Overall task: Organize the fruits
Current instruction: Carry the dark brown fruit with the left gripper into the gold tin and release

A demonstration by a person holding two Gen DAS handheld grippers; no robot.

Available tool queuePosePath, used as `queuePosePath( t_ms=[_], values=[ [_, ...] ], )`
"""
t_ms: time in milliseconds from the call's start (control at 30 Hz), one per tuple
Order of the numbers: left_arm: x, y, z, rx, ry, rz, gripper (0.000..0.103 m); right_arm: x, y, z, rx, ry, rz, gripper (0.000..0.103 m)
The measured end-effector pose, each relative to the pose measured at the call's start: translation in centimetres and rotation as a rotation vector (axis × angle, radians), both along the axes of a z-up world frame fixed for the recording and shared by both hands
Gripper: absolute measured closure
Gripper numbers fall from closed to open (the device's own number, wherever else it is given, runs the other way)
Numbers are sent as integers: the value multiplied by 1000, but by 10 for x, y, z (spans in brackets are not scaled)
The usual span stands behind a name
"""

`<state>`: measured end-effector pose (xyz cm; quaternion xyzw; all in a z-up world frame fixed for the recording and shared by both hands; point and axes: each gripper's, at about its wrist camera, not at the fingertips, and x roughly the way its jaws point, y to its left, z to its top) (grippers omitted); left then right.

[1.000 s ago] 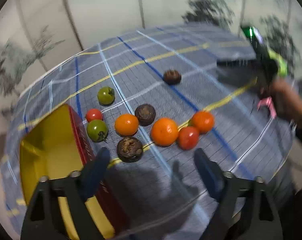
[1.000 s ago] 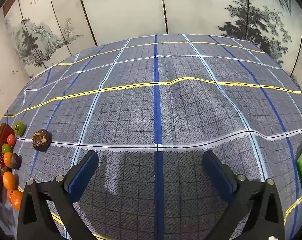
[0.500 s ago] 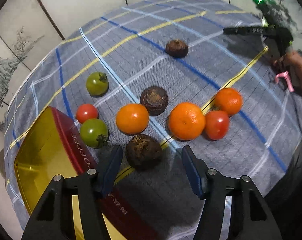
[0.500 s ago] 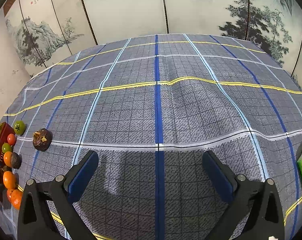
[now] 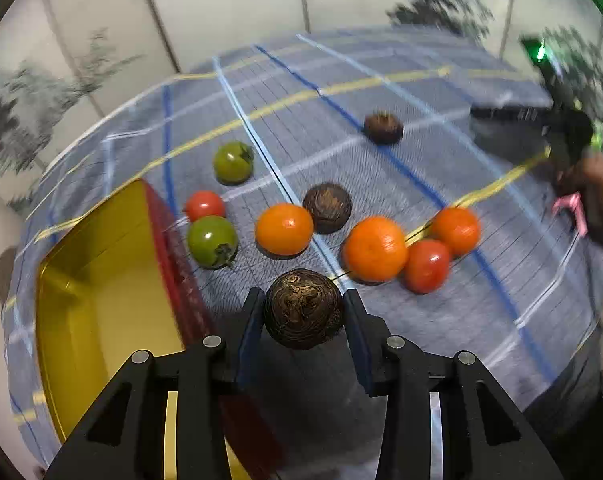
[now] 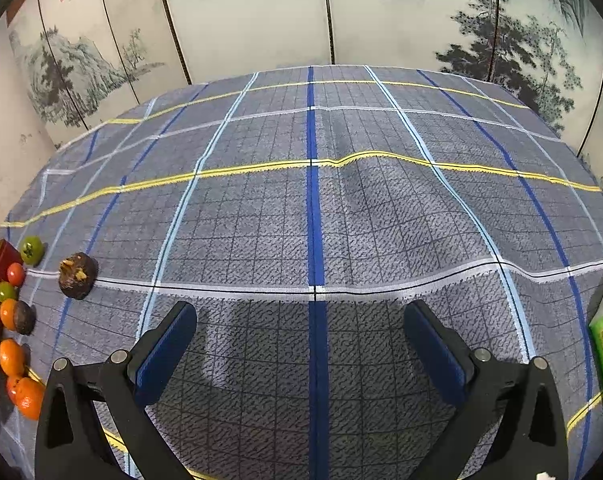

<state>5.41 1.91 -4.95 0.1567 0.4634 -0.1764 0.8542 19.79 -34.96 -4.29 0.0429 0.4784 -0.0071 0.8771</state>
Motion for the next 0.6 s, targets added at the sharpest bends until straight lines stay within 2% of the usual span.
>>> queuePosePath(
  t_ms=[133, 333, 500, 600],
  values=[
    [-21, 8, 25, -51, -61, 82, 62, 2, 5, -2, -47, 19, -1, 0],
    [-32, 32, 53, -62, -162, 210, 62, 2, 5, -2, -65, 26, -2, 0],
    [-18, 61, 52, -81, -140, 308, 62, 2, 6, -2, -74, 30, -2, 0],
    [-11, 73, 46, -64, -135, 348, 62, 3, 7, -2, -75, 30, -2, 0]
  ],
)
